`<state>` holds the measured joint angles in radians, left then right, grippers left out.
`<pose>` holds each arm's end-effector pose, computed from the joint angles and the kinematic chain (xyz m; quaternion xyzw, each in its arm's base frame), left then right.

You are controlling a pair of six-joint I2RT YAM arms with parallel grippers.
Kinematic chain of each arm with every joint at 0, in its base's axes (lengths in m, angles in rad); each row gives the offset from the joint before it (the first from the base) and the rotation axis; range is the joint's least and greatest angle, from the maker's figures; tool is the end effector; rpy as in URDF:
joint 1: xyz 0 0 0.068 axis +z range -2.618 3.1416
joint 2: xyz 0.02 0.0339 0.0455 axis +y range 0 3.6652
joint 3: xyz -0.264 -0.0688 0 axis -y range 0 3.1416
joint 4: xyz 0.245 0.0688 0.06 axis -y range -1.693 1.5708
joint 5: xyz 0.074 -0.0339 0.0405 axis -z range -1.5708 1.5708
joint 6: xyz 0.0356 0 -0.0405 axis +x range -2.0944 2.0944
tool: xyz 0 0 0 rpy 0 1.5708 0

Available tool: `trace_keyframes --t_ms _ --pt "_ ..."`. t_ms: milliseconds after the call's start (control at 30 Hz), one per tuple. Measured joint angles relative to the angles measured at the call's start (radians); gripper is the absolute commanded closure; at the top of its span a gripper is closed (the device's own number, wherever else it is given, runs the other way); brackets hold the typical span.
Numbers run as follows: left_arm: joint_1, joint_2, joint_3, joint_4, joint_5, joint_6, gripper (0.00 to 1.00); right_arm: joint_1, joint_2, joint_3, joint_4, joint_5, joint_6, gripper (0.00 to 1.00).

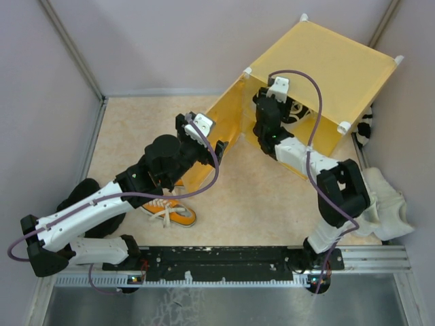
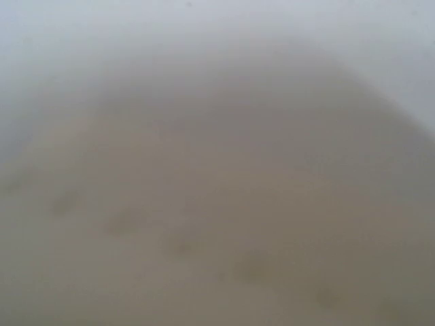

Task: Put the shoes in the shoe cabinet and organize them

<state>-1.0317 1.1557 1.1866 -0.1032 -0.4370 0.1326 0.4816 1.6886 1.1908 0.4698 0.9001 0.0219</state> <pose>0.1477 -0.2176 0.4149 0.2697 0.6782 -0.1460 0.6678 0.3595 0.1564 0.3087 0.1482 0.6977 -0.1457 0.6856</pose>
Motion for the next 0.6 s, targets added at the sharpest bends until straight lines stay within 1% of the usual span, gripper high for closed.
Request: trace_keyframes --t_ms 100,200,267,333,433,600 --pt "0.000 0.000 0.000 0.000 -0.002 0.000 0.02 0.001 -0.045 0.000 -0.121 -0.048 0.021 0.33" --pt "0.000 0.000 0.000 -0.001 -0.002 0.000 0.01 0.000 -0.102 0.002 -0.274 -0.098 0.062 0.24" --pt "0.000 0.000 -0.002 -0.001 -0.002 0.000 0.02 -0.002 -0.148 0.001 -0.378 -0.117 0.099 0.22" --pt "0.000 0.000 -0.002 -0.001 -0.002 0.000 0.02 -0.004 -0.204 -0.002 -0.476 -0.127 0.135 0.22" --pt "0.000 0.000 -0.002 -0.001 -0.002 0.000 0.01 -0.005 -0.294 -0.033 -0.569 -0.138 0.173 0.22" --pt "0.000 0.000 -0.003 0.000 -0.002 -0.001 0.01 -0.007 -0.349 -0.066 -0.640 -0.143 0.183 0.21"
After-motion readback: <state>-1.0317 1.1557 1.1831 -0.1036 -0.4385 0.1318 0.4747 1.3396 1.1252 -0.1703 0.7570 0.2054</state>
